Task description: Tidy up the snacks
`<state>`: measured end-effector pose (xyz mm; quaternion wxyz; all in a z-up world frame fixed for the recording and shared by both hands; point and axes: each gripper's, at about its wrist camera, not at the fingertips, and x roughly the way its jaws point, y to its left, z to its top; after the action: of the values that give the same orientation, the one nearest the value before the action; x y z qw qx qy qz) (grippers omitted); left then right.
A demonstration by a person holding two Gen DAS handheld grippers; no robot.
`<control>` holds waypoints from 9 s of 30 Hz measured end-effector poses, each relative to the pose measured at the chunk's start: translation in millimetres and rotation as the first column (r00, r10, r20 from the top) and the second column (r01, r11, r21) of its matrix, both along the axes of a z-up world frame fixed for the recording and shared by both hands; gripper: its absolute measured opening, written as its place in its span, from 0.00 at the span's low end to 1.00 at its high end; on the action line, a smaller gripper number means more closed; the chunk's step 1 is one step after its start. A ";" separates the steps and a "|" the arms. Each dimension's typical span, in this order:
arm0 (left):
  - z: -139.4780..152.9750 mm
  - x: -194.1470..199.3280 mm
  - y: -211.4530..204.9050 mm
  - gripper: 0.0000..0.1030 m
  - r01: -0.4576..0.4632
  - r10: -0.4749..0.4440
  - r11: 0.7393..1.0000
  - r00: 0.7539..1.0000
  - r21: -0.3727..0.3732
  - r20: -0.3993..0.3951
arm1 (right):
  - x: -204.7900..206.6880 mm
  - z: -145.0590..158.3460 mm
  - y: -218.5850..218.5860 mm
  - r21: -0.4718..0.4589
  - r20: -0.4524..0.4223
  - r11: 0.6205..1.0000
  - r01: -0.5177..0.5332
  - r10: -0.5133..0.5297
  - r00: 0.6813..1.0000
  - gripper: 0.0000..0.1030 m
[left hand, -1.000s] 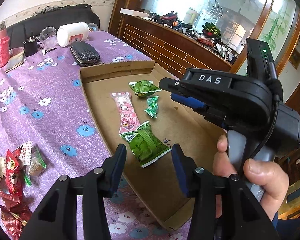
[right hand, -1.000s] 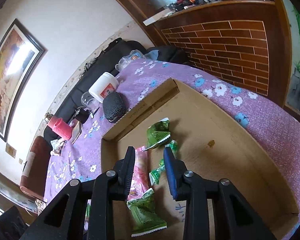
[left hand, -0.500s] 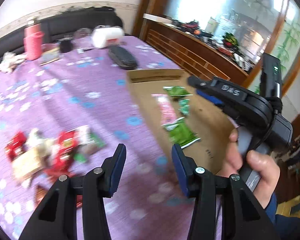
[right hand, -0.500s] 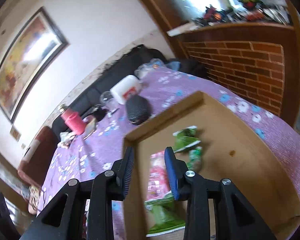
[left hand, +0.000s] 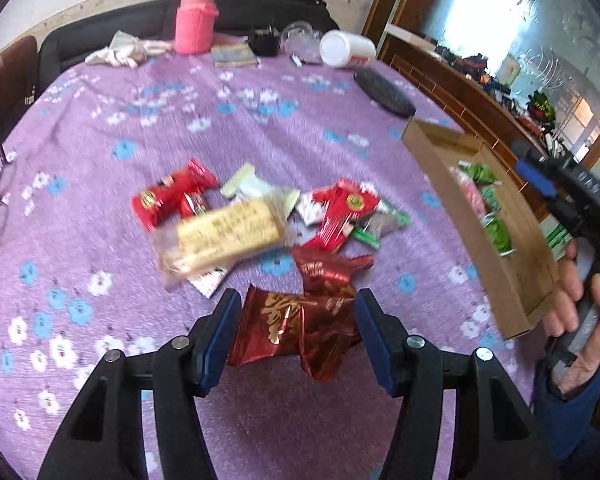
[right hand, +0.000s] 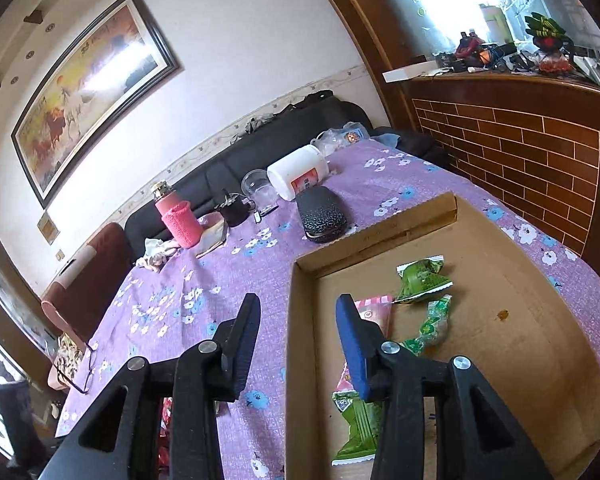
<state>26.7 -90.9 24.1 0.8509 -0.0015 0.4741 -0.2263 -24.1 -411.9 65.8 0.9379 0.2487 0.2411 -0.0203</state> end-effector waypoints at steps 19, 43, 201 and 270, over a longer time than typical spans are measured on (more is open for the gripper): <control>0.4 -5.9 6.7 0.28 -0.007 0.005 1.000 0.996 0.026 0.094 | 1.4 6.1 59.1 -0.133 0.043 0.966 -0.223 0.230 0.972 0.41; 19.5 2.6 46.8 0.27 -0.120 0.134 0.983 0.986 -0.136 0.098 | 27.9 -61.0 209.4 -0.230 -0.379 0.733 -0.641 0.539 0.752 0.43; 68.8 -49.1 -157.1 0.28 0.219 -0.205 0.975 0.945 -0.027 0.255 | 6.9 -21.6 -76.1 0.147 -0.128 0.977 0.152 -0.134 0.983 0.30; 55.6 -42.5 -178.8 0.50 0.217 -0.204 0.975 0.958 -0.045 0.202 | -5.5 7.7 -47.2 -0.113 -0.069 0.974 0.197 -0.206 0.976 0.73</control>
<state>-15.8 -269.7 79.7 0.8640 0.0429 0.3775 -0.3304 -29.6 -459.1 73.5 0.9323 0.2210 0.2509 -0.1381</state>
